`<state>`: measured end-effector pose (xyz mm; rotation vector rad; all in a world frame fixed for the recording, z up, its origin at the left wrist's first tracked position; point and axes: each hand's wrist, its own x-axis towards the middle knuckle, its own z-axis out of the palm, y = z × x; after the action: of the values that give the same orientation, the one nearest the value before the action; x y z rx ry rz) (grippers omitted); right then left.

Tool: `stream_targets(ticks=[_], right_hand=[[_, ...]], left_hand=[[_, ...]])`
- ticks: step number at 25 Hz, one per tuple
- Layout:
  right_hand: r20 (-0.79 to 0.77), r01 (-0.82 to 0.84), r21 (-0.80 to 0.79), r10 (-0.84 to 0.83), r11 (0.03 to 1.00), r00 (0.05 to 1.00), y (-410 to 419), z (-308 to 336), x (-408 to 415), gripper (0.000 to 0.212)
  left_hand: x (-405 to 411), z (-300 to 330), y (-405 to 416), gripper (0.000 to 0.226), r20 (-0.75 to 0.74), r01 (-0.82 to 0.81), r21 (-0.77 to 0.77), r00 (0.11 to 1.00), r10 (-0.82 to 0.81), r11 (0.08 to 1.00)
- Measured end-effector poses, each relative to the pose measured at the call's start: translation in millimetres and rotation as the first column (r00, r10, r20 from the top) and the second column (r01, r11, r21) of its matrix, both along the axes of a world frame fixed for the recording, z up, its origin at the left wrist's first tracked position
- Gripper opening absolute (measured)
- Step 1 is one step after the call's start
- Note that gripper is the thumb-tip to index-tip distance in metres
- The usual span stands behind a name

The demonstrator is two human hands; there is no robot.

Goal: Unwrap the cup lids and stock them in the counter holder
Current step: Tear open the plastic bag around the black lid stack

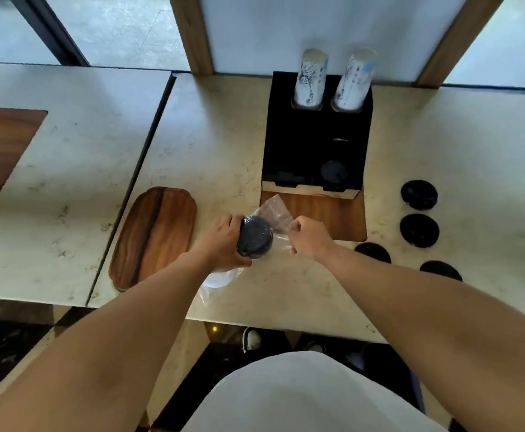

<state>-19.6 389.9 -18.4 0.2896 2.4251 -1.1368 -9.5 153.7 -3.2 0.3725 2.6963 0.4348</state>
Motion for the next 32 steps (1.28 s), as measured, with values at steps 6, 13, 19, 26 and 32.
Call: stream_targets(ticks=[6,13,19,26,32], right_hand=[[0.033,0.148,0.076,-0.151,0.986,0.988,49,-12,33,0.007],[0.092,0.237,0.026,-0.239,0.971,0.967,72,-25,67,0.011],[0.14,0.237,0.002,-0.235,0.971,0.962,70,-31,74,0.009],[0.172,0.268,-0.017,-0.261,0.963,0.95,56,-36,77,0.011],[0.153,0.207,0.052,-0.213,0.977,0.965,49,-30,77,0.017]], left_hand=[[-8,-8,55,0.111,0.017,0.175,-0.036,0.984,-0.175,0.984],[-7,-19,79,0.111,0.026,0.35,-0.096,0.937,-0.349,0.932],[1,-28,77,0.11,0.025,0.379,-0.131,0.925,-0.379,0.916],[6,-31,60,0.106,0.061,0.371,-0.121,0.929,-0.366,0.921],[12,-38,54,0.108,0.044,0.358,-0.125,0.934,-0.355,0.925]])
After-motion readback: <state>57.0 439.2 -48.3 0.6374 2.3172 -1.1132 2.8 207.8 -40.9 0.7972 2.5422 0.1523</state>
